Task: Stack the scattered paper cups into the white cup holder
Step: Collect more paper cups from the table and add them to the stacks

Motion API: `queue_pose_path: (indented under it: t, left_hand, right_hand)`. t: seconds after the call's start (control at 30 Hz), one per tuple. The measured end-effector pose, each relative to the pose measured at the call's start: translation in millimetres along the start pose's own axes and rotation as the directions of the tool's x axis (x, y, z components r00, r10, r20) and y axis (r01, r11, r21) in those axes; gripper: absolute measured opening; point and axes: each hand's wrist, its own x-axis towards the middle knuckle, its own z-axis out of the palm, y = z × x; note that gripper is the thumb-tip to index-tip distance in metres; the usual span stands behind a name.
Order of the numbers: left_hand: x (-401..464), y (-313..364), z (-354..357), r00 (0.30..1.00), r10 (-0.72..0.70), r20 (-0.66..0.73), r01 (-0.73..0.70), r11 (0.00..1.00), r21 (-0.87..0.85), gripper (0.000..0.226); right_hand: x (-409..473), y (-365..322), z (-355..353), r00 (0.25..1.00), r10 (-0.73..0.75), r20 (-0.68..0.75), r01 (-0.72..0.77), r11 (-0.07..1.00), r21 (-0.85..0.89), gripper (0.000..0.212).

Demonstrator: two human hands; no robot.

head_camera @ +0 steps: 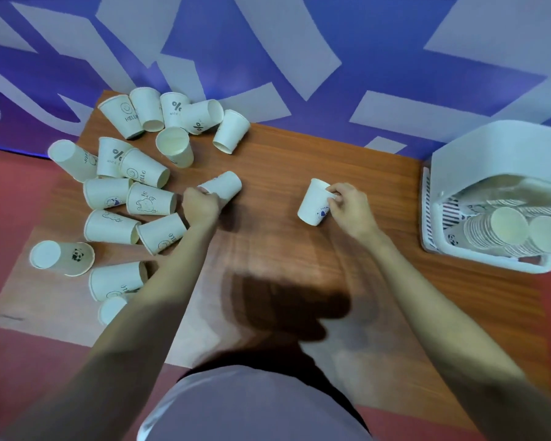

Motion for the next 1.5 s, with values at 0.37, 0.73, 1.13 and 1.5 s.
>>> queue_pose_path:
  t: [0.37,0.73,1.13,1.5]
  left_hand:
    - [-153.9,58.1,102.7,0.771,0.554,0.314,-0.542,0.830,-0.133,0.008]
    - [-304.8,130.6,187.3,-0.013,0.968,0.249,-0.951,0.065,-0.304,0.011]
    - [-334.2,113.4,258.1,-0.128,0.905,0.406,-0.985,-0.069,-0.156,0.006]
    - [-325.0,82.0,282.9,-0.097,0.668,0.738,-0.992,-0.125,-0.017,0.054]
  right_hand:
    - [-106.2,99.1,-123.1,0.840,-0.013,-0.542,0.068,0.994,0.082,0.010]
    - [-158.5,199.3,-208.4,0.564,0.035,-0.825,-0.031,0.999,0.021,0.015]
    - [-155.4,259.4,-207.3,0.722,0.080,-0.688,-0.234,0.963,-0.134,0.015]
    - [-149.0,267.1,-190.2,0.829,0.111,-0.549,-0.308,0.909,-0.280,0.013]
